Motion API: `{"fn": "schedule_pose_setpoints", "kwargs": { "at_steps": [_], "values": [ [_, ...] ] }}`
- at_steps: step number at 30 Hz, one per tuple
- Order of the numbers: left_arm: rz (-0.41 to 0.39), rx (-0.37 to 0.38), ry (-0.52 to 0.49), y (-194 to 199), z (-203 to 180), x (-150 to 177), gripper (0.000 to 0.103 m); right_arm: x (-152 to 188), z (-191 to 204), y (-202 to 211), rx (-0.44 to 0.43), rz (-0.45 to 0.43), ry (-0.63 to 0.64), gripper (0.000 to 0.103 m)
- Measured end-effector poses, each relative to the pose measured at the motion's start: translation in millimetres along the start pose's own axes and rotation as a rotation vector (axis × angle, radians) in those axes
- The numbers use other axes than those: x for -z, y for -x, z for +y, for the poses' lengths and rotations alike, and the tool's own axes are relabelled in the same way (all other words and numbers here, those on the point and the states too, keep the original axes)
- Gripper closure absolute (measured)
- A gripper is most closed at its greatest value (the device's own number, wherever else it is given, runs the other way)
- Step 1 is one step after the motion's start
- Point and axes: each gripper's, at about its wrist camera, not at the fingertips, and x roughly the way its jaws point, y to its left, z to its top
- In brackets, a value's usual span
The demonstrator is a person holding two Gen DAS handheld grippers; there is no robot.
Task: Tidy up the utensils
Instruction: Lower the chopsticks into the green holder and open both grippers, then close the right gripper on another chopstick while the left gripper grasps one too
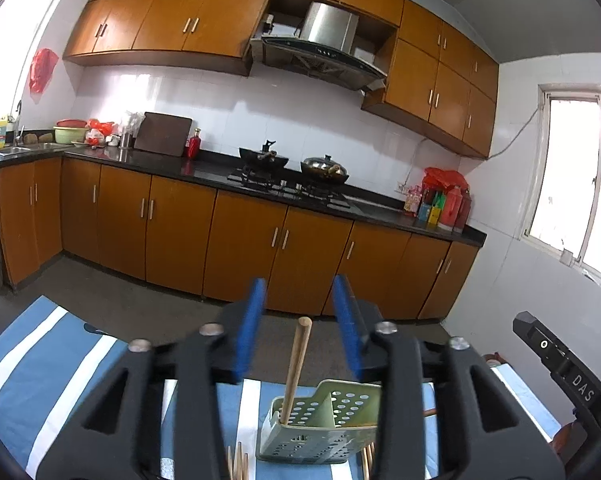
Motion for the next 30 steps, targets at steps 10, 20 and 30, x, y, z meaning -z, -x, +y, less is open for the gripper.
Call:
{"fn": "schedule_pose_setpoints", "kwargs": {
  "at_steps": [10, 20, 30],
  "values": [
    [-0.009, -0.023, -0.018, 36.2, 8.5, -8.1, 0.064, 4.4, -14.8, 45.1, 0.041, -0.001, 0.010, 0.069],
    [0.120, -0.123, -0.084, 75.8, 51.7, 44.8, 0.063, 86.5, -41.2, 68.9, 0.117, 0.200, 0.027, 0.069],
    [0.393, -0.155, -0.091, 73.4, 82.7, 144.4, 0.064, 212.5, -42.9, 27.7, 0.109, 0.582, -0.011, 0.085]
  ]
}}
